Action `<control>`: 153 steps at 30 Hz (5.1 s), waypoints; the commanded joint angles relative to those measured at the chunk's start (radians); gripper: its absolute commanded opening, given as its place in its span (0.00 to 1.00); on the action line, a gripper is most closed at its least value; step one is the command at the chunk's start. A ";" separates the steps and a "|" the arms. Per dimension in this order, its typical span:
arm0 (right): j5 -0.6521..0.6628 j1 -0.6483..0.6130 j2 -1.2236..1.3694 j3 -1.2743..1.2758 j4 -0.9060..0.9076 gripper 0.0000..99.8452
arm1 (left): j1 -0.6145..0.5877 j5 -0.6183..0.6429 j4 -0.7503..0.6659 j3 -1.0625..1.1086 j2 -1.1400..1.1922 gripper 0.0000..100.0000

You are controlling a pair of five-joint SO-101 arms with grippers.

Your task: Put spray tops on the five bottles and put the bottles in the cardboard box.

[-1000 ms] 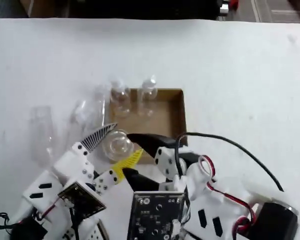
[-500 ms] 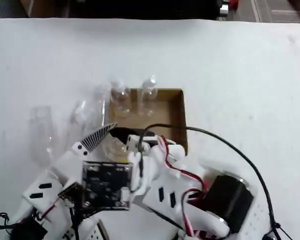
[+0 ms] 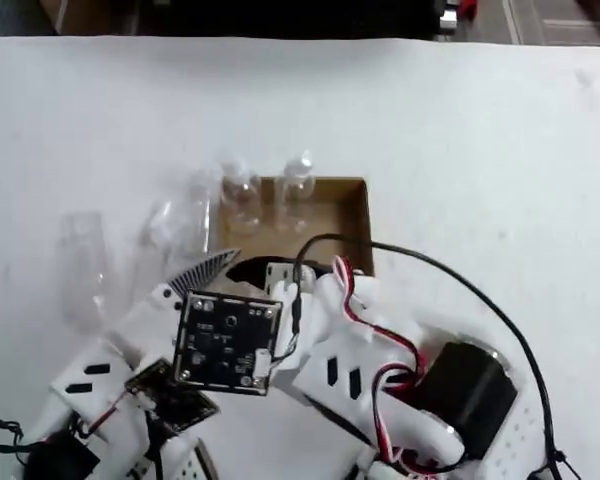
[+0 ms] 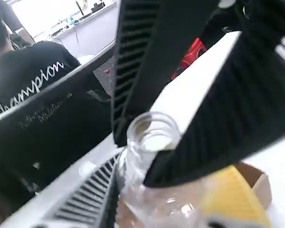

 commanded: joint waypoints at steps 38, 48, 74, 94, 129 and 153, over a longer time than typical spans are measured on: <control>-0.585 0.766 0.260 0.267 -0.544 0.02 | -0.696 0.334 -0.436 0.098 -0.008 0.04; -0.683 0.759 0.383 0.328 -0.746 0.02 | -0.819 0.476 -0.614 0.273 -0.010 0.04; -0.568 0.759 0.423 0.618 -1.087 0.02 | -0.811 0.479 -0.615 0.290 -0.012 0.04; -0.568 0.757 0.507 0.644 -1.141 0.03 | -0.774 0.473 -0.614 0.292 -0.012 0.04; -0.578 0.743 0.415 0.666 -1.109 0.21 | -0.768 0.473 -0.618 0.304 -0.012 0.04; -0.578 0.808 0.292 0.661 -1.041 0.21 | -0.768 0.473 -0.617 0.305 -0.012 0.04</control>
